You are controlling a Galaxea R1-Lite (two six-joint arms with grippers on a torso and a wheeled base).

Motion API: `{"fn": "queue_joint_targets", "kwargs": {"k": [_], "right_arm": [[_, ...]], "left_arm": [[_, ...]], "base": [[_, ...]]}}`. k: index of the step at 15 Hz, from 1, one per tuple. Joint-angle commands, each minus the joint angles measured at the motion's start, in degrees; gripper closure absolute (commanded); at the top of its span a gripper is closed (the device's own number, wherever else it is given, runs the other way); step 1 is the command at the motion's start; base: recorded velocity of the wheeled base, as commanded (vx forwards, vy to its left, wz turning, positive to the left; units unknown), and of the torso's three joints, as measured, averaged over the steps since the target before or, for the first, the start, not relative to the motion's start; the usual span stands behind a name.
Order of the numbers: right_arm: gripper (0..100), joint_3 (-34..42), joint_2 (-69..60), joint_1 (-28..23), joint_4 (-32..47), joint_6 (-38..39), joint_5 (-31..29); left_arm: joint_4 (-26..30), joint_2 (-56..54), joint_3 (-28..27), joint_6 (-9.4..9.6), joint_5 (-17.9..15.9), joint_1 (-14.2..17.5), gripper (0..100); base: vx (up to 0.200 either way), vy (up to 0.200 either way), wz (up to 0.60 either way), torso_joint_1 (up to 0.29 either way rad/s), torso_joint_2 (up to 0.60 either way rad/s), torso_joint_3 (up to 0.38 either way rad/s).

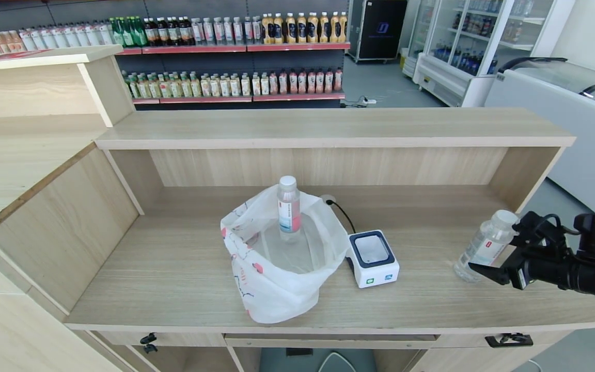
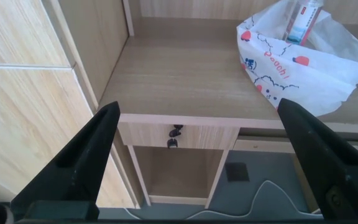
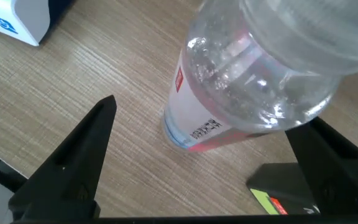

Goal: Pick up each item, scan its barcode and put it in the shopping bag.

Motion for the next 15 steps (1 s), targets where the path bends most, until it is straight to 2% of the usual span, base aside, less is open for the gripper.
{"fn": "queue_joint_targets", "kwargs": {"k": [1, 11, 13, 14, 15], "right_arm": [[0, -0.9, 1.5, 1.1, -0.4, 0.1, 0.0], [0, -5.6, 9.4, 6.1, -6.0, 0.9, -0.1], [0, -5.8, 9.5, 6.5, -7.4, 4.7, 0.1], [100, -5.8, 9.6, 6.8, -9.0, 7.8, 0.1], [100, -5.8, 9.6, 7.1, -9.8, 9.7, 0.0]], "left_arm": [[0.0, 0.0, 0.0, -0.01, 0.0, 0.0, 0], [0.0, 0.0, 0.0, -0.01, 0.0, 0.0, 0], [0.0, 0.0, 0.0, -0.01, 0.0, 0.0, 0], [0.0, 0.0, 0.0, -0.01, 0.0, 0.0, 0], [0.0, 0.0, 0.0, -0.01, 0.0, 0.0, 0]], "base": [[0.0, 0.0, 0.0, 0.0, 0.0, 0.0], [0.0, 0.0, 0.0, 0.0, 0.0, 0.0], [0.0, 0.0, 0.0, 0.0, 0.0, 0.0], [0.0, 0.0, 0.0, 0.0, 0.0, 0.0], [0.0, 0.0, 0.0, 0.0, 0.0, 0.0]]}}
